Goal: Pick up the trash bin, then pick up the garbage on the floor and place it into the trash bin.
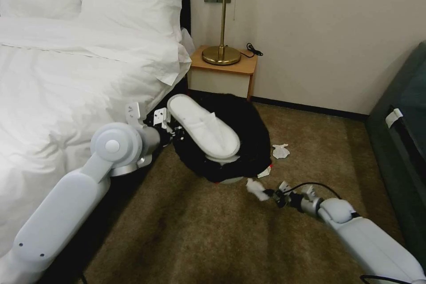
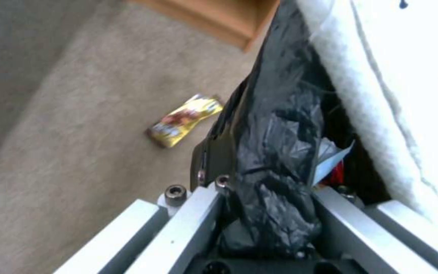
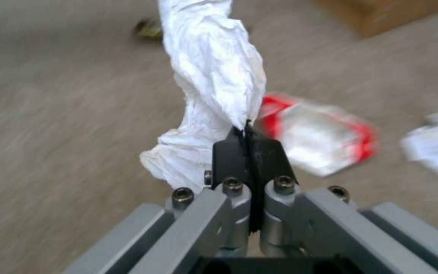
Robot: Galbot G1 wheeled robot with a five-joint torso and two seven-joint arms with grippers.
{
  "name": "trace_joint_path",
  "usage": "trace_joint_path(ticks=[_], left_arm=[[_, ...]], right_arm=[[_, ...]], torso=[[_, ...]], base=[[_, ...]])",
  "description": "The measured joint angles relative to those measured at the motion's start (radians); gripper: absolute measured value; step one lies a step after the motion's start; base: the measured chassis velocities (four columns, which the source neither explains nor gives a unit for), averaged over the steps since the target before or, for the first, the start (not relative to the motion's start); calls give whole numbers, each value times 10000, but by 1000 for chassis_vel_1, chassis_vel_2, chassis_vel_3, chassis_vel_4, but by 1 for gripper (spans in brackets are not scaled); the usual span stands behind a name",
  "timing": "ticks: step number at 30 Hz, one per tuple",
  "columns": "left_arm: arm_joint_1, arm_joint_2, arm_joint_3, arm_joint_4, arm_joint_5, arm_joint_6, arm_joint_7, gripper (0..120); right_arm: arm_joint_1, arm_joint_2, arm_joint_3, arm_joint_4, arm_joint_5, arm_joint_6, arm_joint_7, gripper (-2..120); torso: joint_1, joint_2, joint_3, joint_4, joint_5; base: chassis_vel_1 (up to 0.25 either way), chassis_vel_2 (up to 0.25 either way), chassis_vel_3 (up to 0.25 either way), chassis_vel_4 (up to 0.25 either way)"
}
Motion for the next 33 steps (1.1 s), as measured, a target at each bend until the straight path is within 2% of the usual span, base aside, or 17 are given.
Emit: trace_joint_path(ticks=[2,5,7,8,12,14,20,24,31,33], left_arm=[[146,78,-8,-18,73,0,1,0],[470,173,44,-7,286,1,17,0],[533,178,90,20,369,0,26,0],[605,155,172,78,495,0,38,0],[656,75,262,147,584,0,46,0],[686,-21,408,232,656,0,61,0],[681,-108,529,390,672,0,72,0],[328,-221,834,680,783,0,72,0],[-6,-192,1376,900,1432,0,251,0],[-21,-202,1403,912,1460,0,257,0]], right_arm=[[-7,-91,318,253,74,-156,161,0],[21,-540,1251,1562,896,-830,631,0],[77,-681,1452,1969,1131,-1028,721,0],[207,-884,1749,2590,1448,-1273,811,0],[426,-1105,2123,3381,1823,-1655,923,0],[765,-1305,2380,4395,2295,-2140,1119,0],[1456,-1443,1939,5800,3067,-2817,1432,0],[1595,-1799,1510,7050,3247,-3461,1436,0],[1591,-2487,1134,7957,3128,-4142,1037,0],[1572,-2537,1111,8026,3096,-4183,995,0]], torso=[[0,-1,1,0,3],[0,0,0,-2,0],[0,0,0,-1,0],[0,0,1,0,-3],[0,0,0,0,-1],[0,0,0,-1,-2],[0,0,0,3,-2],[0,0,1,2,-1],[0,0,1,0,0],[0,-1,1,1,-1]], base=[[0,0,0,0],[0,0,0,0],[0,0,0,0],[0,0,0,0],[0,0,0,0],[0,0,0,0],[0,0,0,0],[0,0,0,0],[0,0,0,0],[0,0,0,0]])
